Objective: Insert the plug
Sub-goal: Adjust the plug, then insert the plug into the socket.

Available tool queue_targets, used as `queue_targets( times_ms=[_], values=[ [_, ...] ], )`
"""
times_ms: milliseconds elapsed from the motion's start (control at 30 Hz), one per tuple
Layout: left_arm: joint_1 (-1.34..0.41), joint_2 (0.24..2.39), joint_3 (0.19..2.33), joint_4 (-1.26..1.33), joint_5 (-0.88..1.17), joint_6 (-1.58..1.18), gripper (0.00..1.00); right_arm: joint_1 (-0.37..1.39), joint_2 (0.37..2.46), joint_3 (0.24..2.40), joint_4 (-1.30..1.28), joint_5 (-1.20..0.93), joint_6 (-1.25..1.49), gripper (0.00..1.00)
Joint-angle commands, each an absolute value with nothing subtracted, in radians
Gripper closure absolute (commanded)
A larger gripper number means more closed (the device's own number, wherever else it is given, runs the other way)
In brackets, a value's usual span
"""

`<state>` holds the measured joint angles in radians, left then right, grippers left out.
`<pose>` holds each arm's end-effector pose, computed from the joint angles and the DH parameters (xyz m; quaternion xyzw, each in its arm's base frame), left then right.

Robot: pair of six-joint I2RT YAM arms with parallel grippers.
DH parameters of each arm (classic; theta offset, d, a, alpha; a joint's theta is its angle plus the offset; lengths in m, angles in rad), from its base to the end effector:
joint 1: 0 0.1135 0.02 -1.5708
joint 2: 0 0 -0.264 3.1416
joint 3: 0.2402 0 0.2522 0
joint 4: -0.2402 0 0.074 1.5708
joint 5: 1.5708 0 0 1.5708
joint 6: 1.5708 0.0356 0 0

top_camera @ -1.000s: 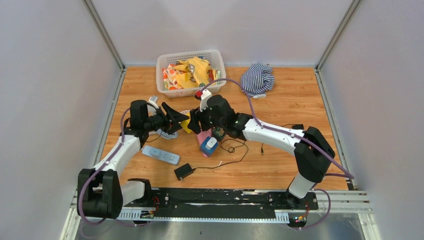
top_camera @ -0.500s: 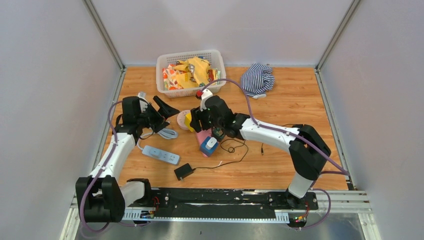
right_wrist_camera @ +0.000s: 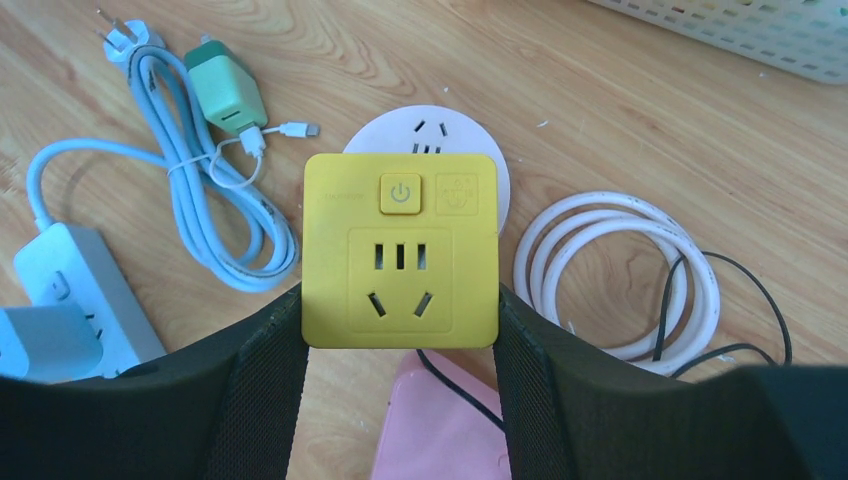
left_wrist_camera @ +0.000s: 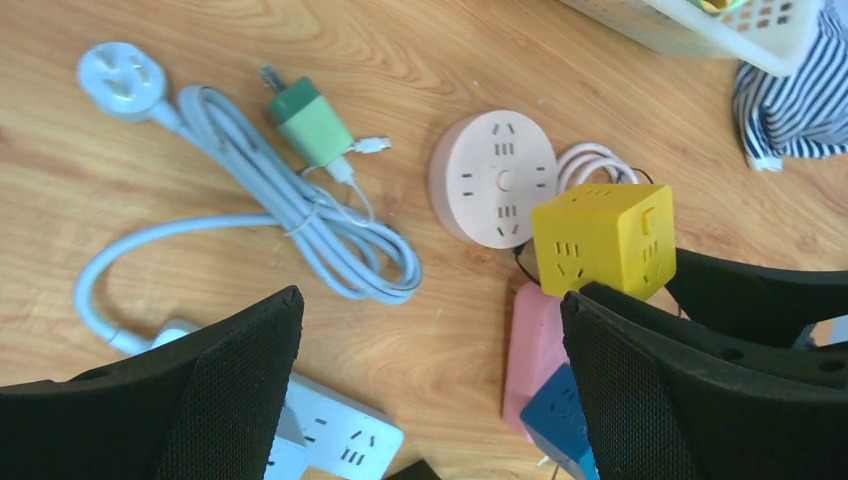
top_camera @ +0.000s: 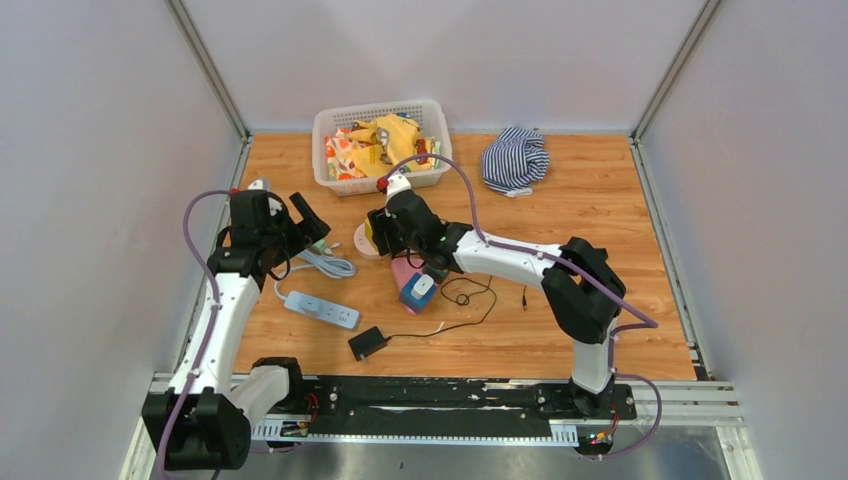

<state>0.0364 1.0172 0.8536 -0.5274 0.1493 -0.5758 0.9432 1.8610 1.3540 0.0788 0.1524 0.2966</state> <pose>0.2169 0.0026 0.2878 -0.2416 0.8699 -0.1782 0.3913 0.2617 0.3515 0.2546 -0.2274 0.8084 0.2611 0.4760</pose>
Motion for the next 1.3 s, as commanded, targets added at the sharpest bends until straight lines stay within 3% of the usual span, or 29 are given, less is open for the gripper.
queue_targets(
  times_ms=[0,1267],
  values=[
    [0.041,0.957,0.811,-0.578,0.009,-0.6,0.0,0.963,1.903,1.42,0.105,0.233,0.32,1.0],
    [0.041,0.938,0.782,-0.588,-0.067,-0.603,0.0,1.0,2.022,1.546,-0.069,0.292,0.361,1.0]
  ],
)
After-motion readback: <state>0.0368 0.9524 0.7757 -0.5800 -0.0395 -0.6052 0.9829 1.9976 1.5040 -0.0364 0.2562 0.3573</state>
